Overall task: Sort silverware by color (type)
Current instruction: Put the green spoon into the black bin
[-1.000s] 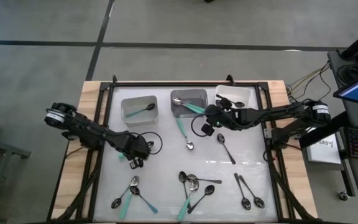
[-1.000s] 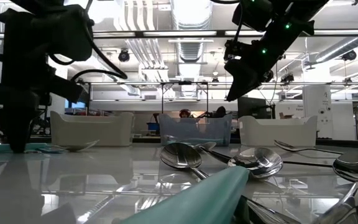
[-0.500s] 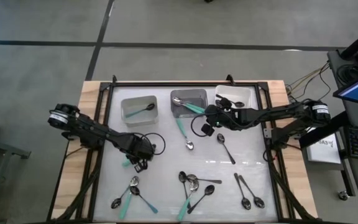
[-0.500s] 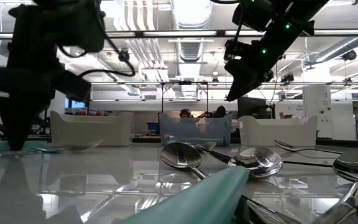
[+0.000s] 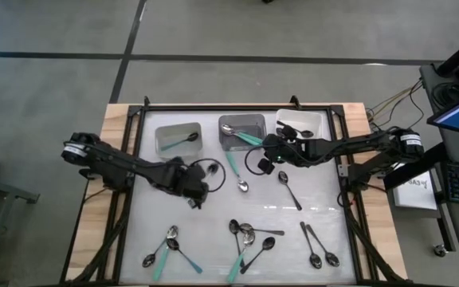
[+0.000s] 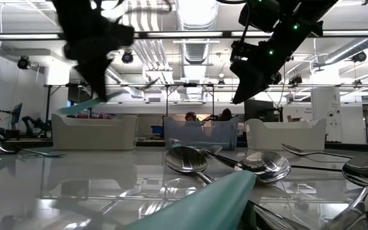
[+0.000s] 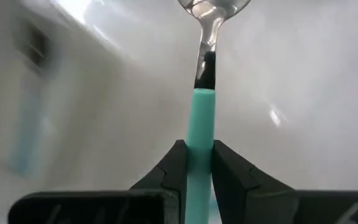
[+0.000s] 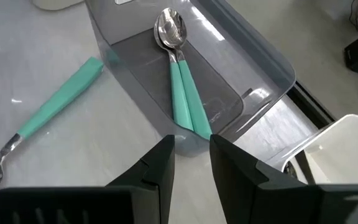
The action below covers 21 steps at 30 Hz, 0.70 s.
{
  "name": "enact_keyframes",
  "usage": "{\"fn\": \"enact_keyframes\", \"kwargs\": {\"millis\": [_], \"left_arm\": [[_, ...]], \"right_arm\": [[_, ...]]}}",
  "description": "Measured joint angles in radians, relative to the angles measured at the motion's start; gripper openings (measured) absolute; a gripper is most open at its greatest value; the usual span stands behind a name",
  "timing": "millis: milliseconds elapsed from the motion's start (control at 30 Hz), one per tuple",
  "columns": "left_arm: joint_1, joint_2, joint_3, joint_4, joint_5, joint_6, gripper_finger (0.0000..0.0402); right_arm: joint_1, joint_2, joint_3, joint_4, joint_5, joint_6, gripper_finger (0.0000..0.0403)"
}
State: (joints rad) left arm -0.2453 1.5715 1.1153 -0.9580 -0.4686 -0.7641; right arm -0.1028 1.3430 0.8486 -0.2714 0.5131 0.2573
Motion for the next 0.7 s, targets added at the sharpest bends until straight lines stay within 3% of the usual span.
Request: {"fn": "enact_keyframes", "kwargs": {"millis": [167, 267, 500, 700], "left_arm": [[0.050, -0.001, 0.083, 0.001, -0.379, 0.086, 0.0035], [0.114, -0.001, 0.128, -0.001, -0.511, 0.090, 0.0036], [0.272, -0.002, 0.191, 0.001, -0.563, 0.042, 0.0036], [0.318, -0.002, 0.184, 0.004, -0.562, -0.038, 0.0036]], "right_arm": [[0.000, 0.000, 0.000, 0.009, -0.044, 0.010, 0.0093], [0.000, 0.000, 0.000, 0.018, -0.045, -0.005, 0.0093], [0.000, 0.000, 0.000, 0.016, -0.090, 0.061, 0.0093], [0.000, 0.000, 0.000, 0.016, -0.105, 0.084, 0.0093]]}}
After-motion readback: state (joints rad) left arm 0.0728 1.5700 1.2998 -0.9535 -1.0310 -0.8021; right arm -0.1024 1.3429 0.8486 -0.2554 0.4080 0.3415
